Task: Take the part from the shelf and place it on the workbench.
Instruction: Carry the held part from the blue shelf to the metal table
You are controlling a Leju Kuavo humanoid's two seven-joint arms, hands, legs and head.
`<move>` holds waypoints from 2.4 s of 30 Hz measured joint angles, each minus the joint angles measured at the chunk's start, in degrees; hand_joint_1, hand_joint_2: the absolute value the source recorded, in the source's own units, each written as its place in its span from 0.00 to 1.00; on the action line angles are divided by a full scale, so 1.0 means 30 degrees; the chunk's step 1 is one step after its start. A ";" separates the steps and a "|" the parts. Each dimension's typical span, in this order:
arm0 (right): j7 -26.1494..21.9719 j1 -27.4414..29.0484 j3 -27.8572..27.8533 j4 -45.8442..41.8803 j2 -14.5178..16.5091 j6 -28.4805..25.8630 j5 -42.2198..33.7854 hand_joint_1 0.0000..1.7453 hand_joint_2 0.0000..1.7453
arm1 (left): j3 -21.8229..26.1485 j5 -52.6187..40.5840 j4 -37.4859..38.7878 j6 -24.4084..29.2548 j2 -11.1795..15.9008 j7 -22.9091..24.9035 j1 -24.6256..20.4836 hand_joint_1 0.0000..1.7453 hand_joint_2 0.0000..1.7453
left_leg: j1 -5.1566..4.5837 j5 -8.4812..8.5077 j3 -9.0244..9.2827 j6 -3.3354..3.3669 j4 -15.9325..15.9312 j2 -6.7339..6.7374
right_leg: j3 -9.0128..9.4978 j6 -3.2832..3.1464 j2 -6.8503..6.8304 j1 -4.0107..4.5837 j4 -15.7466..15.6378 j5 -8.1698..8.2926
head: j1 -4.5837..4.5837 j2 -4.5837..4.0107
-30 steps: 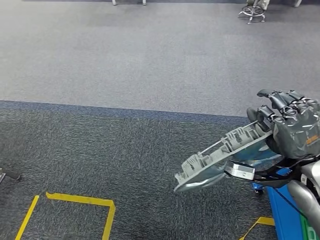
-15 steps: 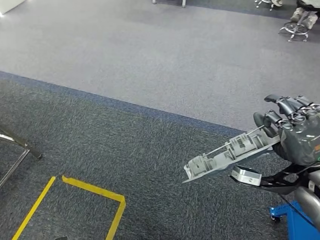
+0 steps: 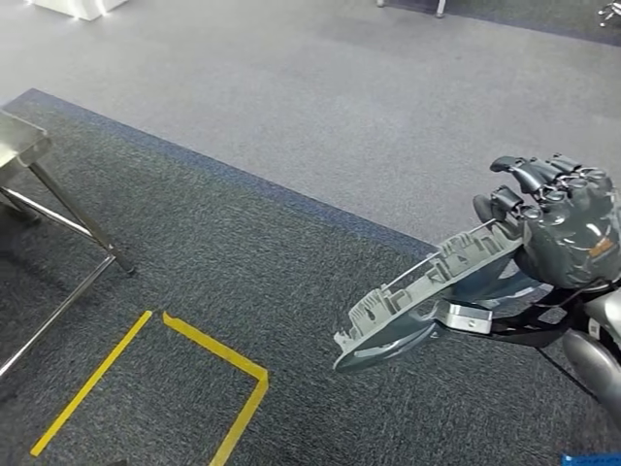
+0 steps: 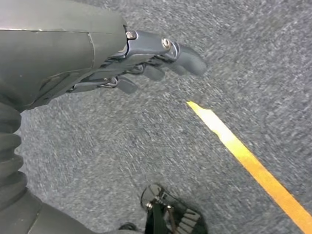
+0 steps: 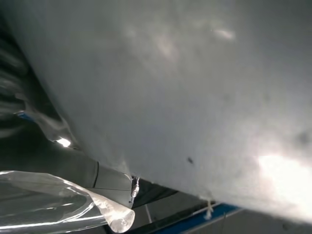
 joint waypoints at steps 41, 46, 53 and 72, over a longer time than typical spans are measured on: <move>-0.0166 -0.2775 0.2055 0.1317 -0.0160 0.1614 -0.1288 1.00 1.00 | -0.0981 -0.1206 0.0004 -0.0340 -0.0033 0.0146 0.0046 0.00 1.00 | -0.0164 0.0581 0.0533 0.0290 -0.0778 0.3244 | 0.0287 0.0085 -0.2434 0.0337 0.0181 -0.0408 | -0.0322 0.0002; -0.0131 -0.2985 0.2168 0.1370 -0.0178 0.1632 -0.1317 1.00 1.00 | -0.1056 -0.1254 0.0004 -0.0384 -0.0053 0.0126 0.0101 0.00 1.00 | -0.0017 0.0675 0.0713 0.0731 -0.1246 0.2292 | 0.0018 0.0485 -0.1841 0.0288 0.1044 -0.1248 | -0.0244 0.0002; -0.0109 -0.3079 0.2445 0.1548 -0.0198 0.1731 -0.1330 1.00 1.00 | -0.1175 -0.1270 0.0004 -0.0583 -0.0153 0.0004 0.0054 0.00 1.00 | 0.0118 0.0610 0.0786 0.0802 -0.1154 0.0450 | -0.1841 0.0646 -0.0228 0.0142 0.3249 -0.0840 | -0.0120 0.0000; 0.0113 -0.2976 0.2483 0.1643 -0.0472 0.1634 -0.1441 1.00 1.00 | -0.1260 -0.1258 0.0004 -0.0921 -0.0064 -0.0386 0.0223 0.00 1.00 | 0.0105 0.0706 0.0342 0.0184 -0.0639 0.1789 | 0.0433 0.0198 -0.1886 0.0199 0.0145 -0.0568 | -0.0390 0.0000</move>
